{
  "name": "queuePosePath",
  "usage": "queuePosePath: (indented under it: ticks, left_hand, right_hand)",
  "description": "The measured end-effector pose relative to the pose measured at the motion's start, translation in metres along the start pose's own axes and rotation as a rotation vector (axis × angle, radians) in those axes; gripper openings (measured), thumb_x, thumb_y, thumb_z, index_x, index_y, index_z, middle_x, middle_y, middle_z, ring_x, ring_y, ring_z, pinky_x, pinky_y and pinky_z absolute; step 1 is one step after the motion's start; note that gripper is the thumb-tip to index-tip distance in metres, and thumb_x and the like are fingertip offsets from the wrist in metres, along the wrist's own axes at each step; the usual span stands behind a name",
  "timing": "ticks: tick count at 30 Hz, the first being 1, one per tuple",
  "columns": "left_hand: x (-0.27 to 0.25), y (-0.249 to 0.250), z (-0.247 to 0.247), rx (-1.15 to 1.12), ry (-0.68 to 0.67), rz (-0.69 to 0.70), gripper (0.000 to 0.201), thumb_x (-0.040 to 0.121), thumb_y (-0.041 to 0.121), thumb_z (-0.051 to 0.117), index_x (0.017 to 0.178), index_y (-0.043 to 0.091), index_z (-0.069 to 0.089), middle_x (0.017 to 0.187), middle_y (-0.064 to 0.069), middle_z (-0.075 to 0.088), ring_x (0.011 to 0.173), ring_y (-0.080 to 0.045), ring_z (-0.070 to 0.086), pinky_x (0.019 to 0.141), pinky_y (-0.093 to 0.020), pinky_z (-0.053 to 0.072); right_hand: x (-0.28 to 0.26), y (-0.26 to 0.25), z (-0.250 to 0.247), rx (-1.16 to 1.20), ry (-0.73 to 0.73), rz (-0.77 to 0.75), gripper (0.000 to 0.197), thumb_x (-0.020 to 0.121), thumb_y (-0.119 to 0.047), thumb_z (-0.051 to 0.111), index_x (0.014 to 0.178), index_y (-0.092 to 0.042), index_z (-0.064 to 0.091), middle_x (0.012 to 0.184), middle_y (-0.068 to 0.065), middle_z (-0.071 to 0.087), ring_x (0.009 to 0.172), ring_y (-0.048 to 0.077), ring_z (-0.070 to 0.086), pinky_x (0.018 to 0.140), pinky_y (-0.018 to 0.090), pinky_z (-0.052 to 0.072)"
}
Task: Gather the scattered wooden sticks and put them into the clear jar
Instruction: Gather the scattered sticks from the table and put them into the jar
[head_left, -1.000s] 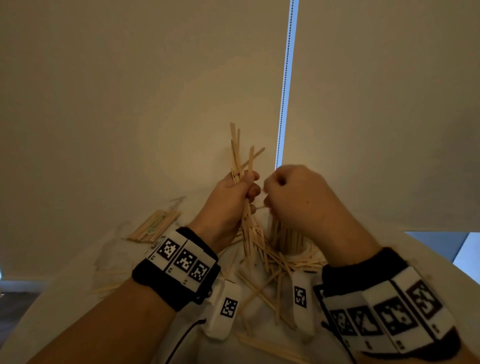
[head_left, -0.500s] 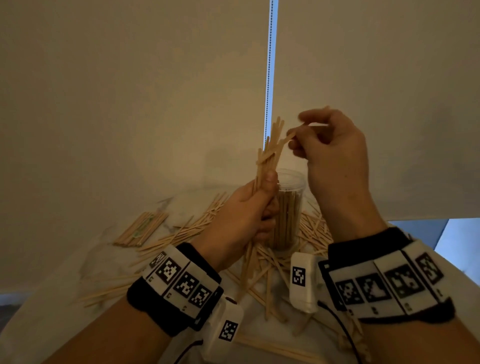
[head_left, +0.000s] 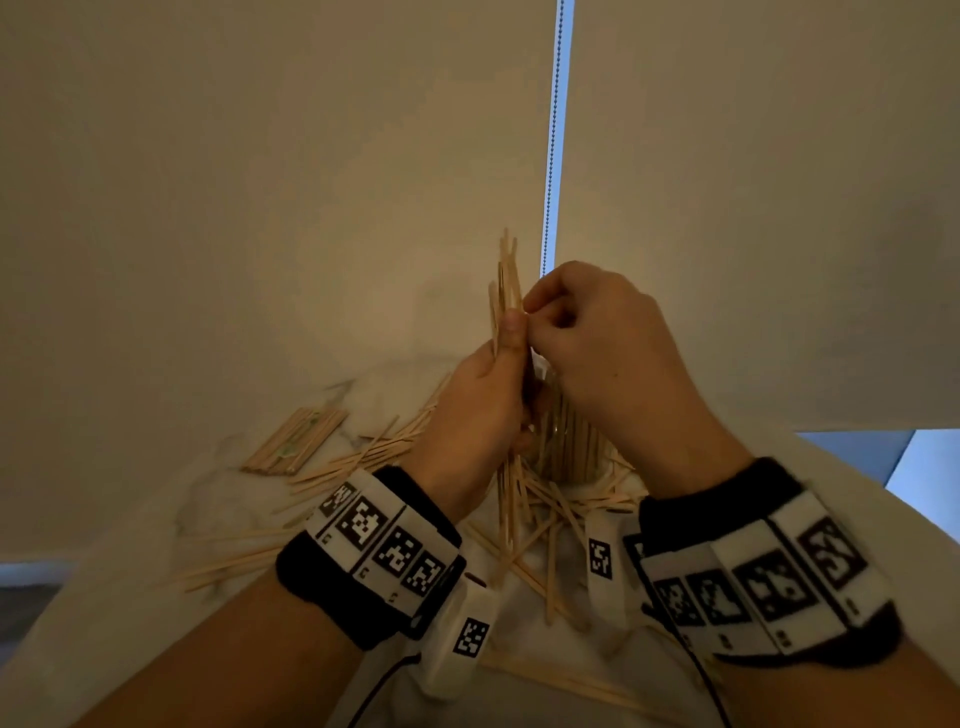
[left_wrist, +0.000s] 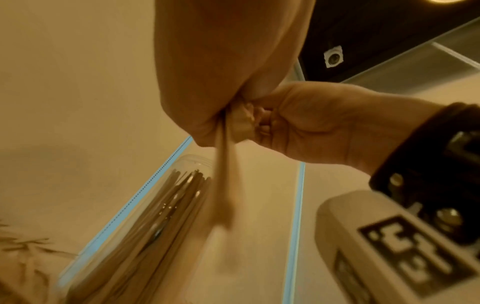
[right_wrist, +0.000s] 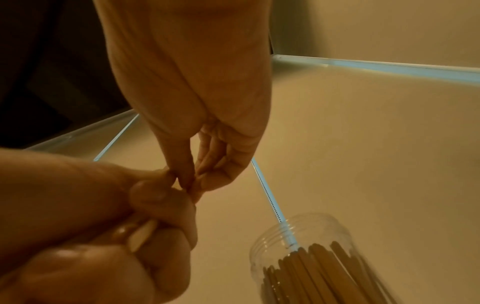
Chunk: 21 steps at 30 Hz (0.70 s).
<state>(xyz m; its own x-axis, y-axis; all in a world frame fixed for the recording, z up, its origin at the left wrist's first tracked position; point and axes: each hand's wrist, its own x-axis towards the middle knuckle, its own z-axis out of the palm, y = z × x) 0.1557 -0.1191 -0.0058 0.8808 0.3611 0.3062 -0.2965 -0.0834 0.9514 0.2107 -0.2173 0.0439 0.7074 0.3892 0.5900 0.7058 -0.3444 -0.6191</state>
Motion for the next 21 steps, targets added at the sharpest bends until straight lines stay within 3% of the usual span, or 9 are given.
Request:
queuePosePath:
  ticks: [3, 5, 8, 10, 12, 15, 18, 19, 21]
  left_hand:
    - [0.003, 0.003, -0.004, -0.007, 0.082, 0.025, 0.055, 0.1, 0.063, 0.032, 0.122, 0.023, 0.062, 0.058, 0.007, 0.045, 0.049, -0.006, 0.041, 0.048, -0.024, 0.036]
    - [0.009, 0.005, -0.01, -0.039, 0.173, 0.045, 0.052, 0.101, 0.06, 0.035, 0.115, 0.018, 0.062, 0.055, 0.007, 0.044, 0.05, -0.008, 0.043, 0.053, -0.027, 0.039]
    - [0.017, 0.01, -0.018, -0.243, 0.303, 0.054, 0.043, 0.104, 0.052, 0.039, 0.093, 0.014, 0.055, 0.056, 0.005, 0.035, 0.052, -0.01, 0.037, 0.057, -0.028, 0.041]
    - [0.02, 0.015, -0.024, -0.378, 0.361, 0.061, 0.039, 0.103, 0.052, 0.039, 0.089, 0.016, 0.049, 0.059, 0.003, 0.032, 0.053, -0.01, 0.037, 0.056, -0.026, 0.046]
    - [0.021, 0.019, -0.028, -0.467, 0.372, 0.078, 0.039, 0.102, 0.054, 0.039, 0.089, 0.017, 0.045, 0.059, 0.004, 0.031, 0.05, -0.009, 0.037, 0.047, -0.022, 0.043]
    - [0.022, 0.018, -0.027, -0.486, 0.343, 0.109, 0.036, 0.103, 0.051, 0.041, 0.086, 0.019, 0.038, 0.059, 0.005, 0.028, 0.046, -0.007, 0.026, 0.039, -0.02, 0.029]
    - [0.02, 0.014, -0.021, -0.455, 0.282, 0.099, 0.032, 0.105, 0.046, 0.041, 0.093, 0.016, 0.037, 0.062, 0.004, 0.032, 0.049, -0.009, 0.029, 0.044, -0.022, 0.033]
    - [0.02, 0.013, -0.021, -0.442, 0.264, 0.097, 0.032, 0.105, 0.045, 0.041, 0.095, 0.015, 0.038, 0.063, 0.003, 0.034, 0.05, -0.01, 0.033, 0.046, -0.024, 0.036]
    - [0.019, 0.013, -0.023, -0.361, 0.226, 0.087, 0.034, 0.106, 0.045, 0.039, 0.098, 0.012, 0.043, 0.068, -0.003, 0.043, 0.056, -0.015, 0.044, 0.048, -0.026, 0.039]
  right_hand:
    - [-0.002, -0.003, 0.001, 0.032, 0.019, -0.042, 0.008, 0.092, -0.036, 0.065, 0.091, -0.029, 0.069, 0.082, -0.014, 0.068, 0.077, 0.0, 0.062, 0.062, 0.014, 0.043]
    - [-0.003, -0.005, -0.002, 0.006, -0.042, -0.019, 0.014, 0.094, -0.039, 0.061, 0.09, -0.028, 0.069, 0.086, -0.013, 0.067, 0.081, 0.002, 0.062, 0.065, 0.018, 0.044]
    - [-0.008, -0.008, -0.005, -0.165, -0.436, 0.092, 0.017, 0.092, -0.039, 0.06, 0.097, -0.024, 0.066, 0.087, -0.006, 0.07, 0.083, 0.011, 0.069, 0.075, 0.029, 0.054]
    - [-0.015, -0.009, 0.001, -0.181, -0.807, 0.172, 0.026, 0.089, -0.036, 0.067, 0.108, -0.018, 0.065, 0.092, 0.0, 0.074, 0.079, 0.014, 0.075, 0.083, 0.038, 0.059]
    - [-0.021, -0.008, 0.01, -0.091, -0.98, 0.259, 0.029, 0.09, -0.024, 0.07, 0.113, -0.008, 0.064, 0.094, 0.005, 0.077, 0.079, 0.017, 0.076, 0.088, 0.042, 0.059]
    - [-0.021, -0.006, 0.021, 0.095, -0.896, 0.269, 0.017, 0.093, -0.007, 0.064, 0.104, 0.005, 0.068, 0.087, 0.011, 0.078, 0.081, 0.022, 0.076, 0.085, 0.036, 0.061]
    - [-0.019, -0.007, 0.019, 0.251, -0.744, 0.282, 0.009, 0.084, 0.0, 0.068, 0.091, 0.004, 0.072, 0.083, 0.013, 0.077, 0.078, 0.022, 0.075, 0.065, 0.023, 0.059]
    - [-0.018, -0.008, 0.019, 0.267, -0.712, 0.281, 0.009, 0.084, -0.003, 0.069, 0.091, 0.0, 0.073, 0.085, 0.012, 0.077, 0.079, 0.021, 0.075, 0.064, 0.022, 0.058]
    - [-0.015, -0.007, 0.019, 0.252, -0.628, 0.258, 0.014, 0.085, -0.017, 0.067, 0.097, -0.011, 0.071, 0.088, 0.006, 0.076, 0.081, 0.02, 0.073, 0.075, 0.033, 0.06]
